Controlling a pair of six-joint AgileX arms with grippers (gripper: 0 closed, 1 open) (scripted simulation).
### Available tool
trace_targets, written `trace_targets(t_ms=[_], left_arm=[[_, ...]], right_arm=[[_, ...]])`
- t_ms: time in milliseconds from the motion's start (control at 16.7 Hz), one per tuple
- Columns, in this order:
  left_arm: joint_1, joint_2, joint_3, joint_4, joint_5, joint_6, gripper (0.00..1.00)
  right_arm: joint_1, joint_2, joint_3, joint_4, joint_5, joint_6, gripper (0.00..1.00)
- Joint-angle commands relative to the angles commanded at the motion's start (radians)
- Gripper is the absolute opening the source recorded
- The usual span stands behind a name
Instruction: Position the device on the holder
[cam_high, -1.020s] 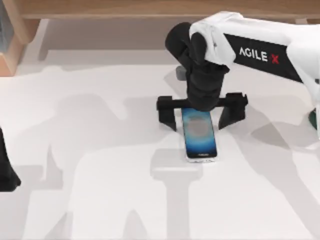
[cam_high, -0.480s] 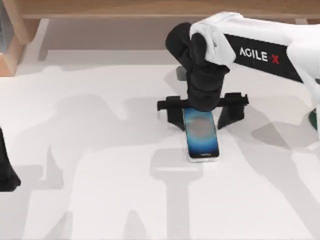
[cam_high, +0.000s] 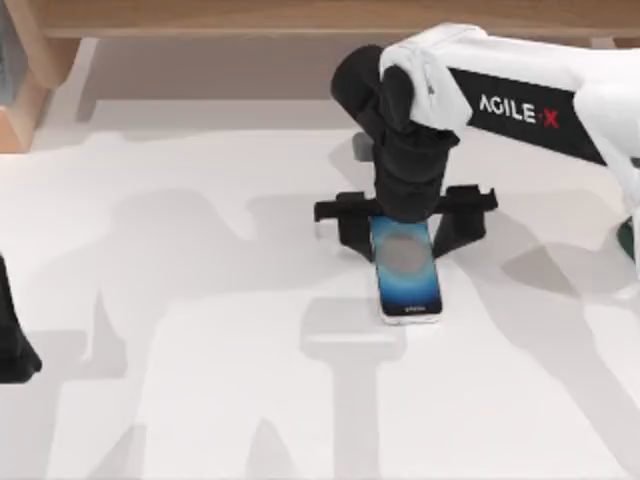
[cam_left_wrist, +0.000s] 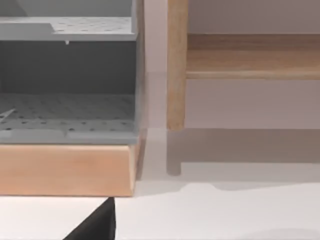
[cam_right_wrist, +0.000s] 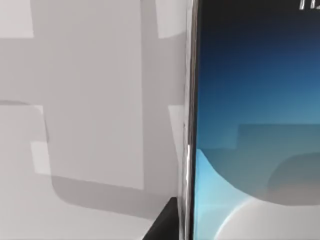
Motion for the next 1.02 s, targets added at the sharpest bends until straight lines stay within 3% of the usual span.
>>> trace_targets(t_ms=[840, 1020], left_arm=[[0.000, 0.000, 0.000, 0.000, 0.000, 0.000, 1.00], [0.000, 0.000, 0.000, 0.000, 0.000, 0.000, 1.00]], right_arm=[[-0.004, -0.060, 0.049, -0.082, 0.018, -0.007, 0.00], [-0.047, -0.112, 0.057, -0.038, -0.027, -0.054, 0.00]])
